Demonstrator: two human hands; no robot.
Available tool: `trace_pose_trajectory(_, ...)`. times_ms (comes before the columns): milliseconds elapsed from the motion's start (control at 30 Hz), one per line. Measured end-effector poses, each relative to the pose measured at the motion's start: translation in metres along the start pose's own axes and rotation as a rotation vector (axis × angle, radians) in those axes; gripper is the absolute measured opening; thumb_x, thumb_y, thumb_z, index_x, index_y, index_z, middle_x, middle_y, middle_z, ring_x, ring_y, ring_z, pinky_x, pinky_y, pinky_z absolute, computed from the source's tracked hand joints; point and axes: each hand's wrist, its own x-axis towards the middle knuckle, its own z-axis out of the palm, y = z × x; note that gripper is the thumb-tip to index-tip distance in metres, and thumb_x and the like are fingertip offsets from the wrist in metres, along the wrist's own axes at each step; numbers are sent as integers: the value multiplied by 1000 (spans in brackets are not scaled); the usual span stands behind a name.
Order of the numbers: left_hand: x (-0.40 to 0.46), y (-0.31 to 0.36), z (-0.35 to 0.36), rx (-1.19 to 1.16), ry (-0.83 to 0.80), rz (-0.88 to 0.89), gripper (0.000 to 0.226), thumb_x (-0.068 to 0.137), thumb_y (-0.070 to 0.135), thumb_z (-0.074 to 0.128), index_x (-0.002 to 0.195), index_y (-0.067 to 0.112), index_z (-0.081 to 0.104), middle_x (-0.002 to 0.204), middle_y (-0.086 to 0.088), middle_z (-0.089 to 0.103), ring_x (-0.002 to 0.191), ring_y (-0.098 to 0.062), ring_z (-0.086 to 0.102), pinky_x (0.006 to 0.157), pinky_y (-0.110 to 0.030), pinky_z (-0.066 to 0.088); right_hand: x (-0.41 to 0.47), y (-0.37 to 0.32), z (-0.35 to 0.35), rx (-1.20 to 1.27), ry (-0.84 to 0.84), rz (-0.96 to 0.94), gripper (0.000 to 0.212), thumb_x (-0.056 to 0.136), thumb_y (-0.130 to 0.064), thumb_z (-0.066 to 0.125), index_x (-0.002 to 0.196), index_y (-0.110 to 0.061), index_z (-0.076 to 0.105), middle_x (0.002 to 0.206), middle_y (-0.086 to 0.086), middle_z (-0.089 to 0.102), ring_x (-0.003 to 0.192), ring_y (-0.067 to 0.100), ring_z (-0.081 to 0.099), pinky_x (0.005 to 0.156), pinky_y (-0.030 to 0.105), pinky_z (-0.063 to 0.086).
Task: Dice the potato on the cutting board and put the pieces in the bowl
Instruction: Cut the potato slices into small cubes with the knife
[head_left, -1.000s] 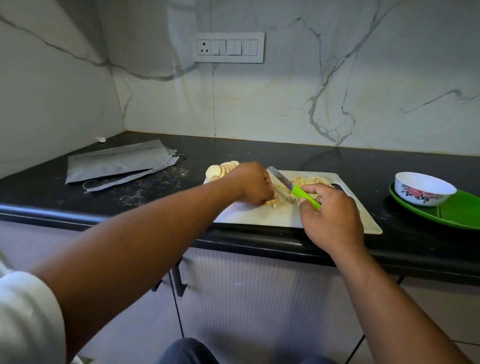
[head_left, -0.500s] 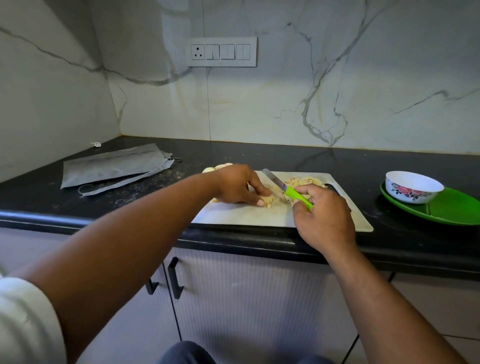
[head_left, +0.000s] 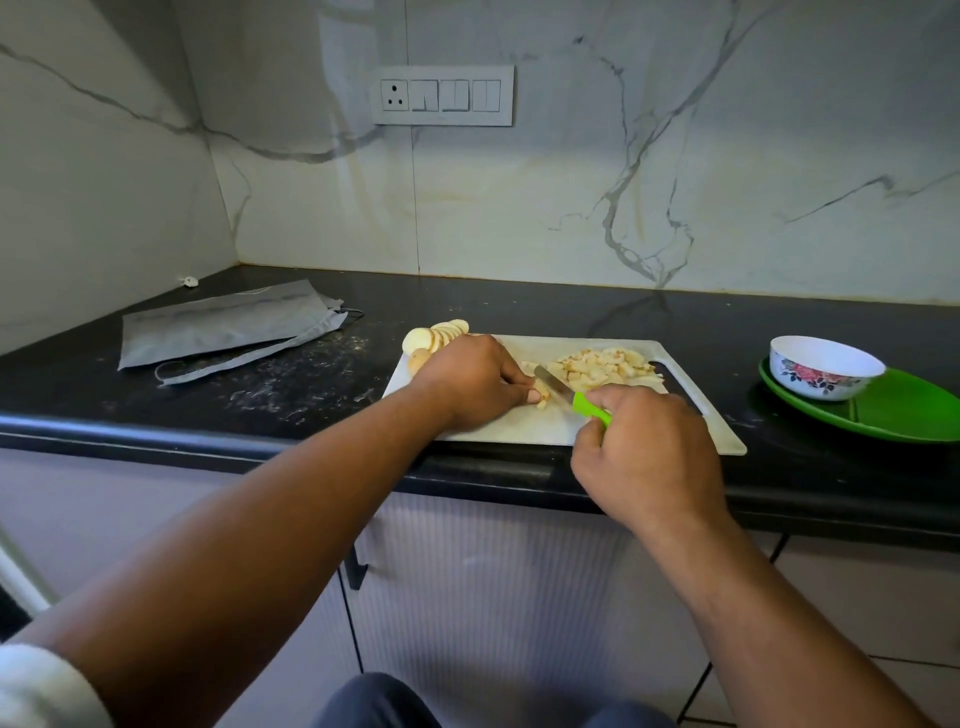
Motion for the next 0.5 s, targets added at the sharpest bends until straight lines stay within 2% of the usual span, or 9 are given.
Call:
trace_pose_trajectory(200, -5, -3, 8, -21, 76, -13, 17, 92, 46, 75, 100, 33, 84, 104, 18, 78, 103, -6, 66, 93, -36, 58, -5, -15, 2, -16, -9, 9, 41, 90, -33, 56, 129, -25, 64, 114, -4, 71, 97, 18, 65, 73, 27, 53)
trace_pose_trajectory(367, -4, -4, 9, -26, 71, -39, 15, 92, 45, 75, 98, 34, 84, 101, 19, 78, 98, -6, 66, 90, -35, 59, -6, -28, -2, -46, -61, 32, 33, 86, -30, 60, 118, -24, 66, 102, -2, 70, 86, 20, 64, 66, 28, 51)
trace_pose_trajectory(500, -3, -5, 12, -22, 82, -51, 14, 92, 46, 75, 95, 35, 84, 103, 20, 77, 95, -5, 66, 87, -35, 60, -23, -28, -11, -75, -110, 18, 34, 88, -30, 58, 121, -25, 62, 101, -3, 68, 77, 16, 54, 62, 26, 44)
